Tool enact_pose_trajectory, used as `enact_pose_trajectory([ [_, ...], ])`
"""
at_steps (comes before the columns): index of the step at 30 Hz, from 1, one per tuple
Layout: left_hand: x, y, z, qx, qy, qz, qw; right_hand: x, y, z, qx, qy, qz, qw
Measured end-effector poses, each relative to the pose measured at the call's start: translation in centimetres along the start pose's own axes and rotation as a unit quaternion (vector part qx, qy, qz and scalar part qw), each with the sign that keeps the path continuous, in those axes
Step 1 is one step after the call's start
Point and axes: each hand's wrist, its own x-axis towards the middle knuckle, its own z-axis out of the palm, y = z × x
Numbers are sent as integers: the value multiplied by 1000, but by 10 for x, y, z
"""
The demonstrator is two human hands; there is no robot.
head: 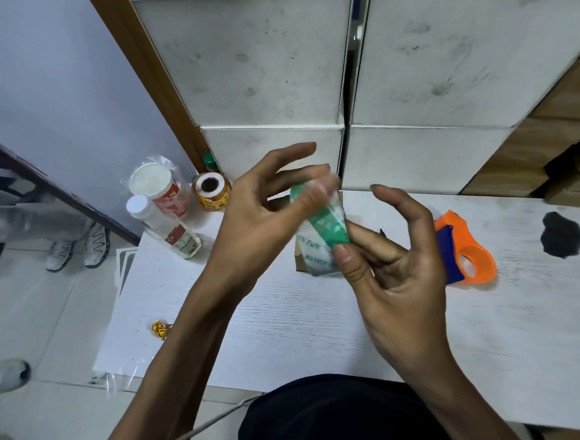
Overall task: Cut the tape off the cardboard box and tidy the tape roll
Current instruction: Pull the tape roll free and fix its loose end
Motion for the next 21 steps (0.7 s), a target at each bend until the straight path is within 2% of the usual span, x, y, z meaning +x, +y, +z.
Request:
enact_pose_trajectory([
  [3,-1,-5,-4,12,-54,4,998,2,2,-3,4,-1,17,1000],
  [5,0,-7,-2,12,-60,3,998,3,4,-4,3,0,34,999],
  [13,6,-28,19,1,41,28,999,10,13,-14,-29,-18,77,996],
  [15,9,-35,24,-12,48,26,998,10,19,-19,-65,-19,78,995],
  [21,16,-53,35,28,-27,13,999,14,40,-45,-247,-10,27,969],
])
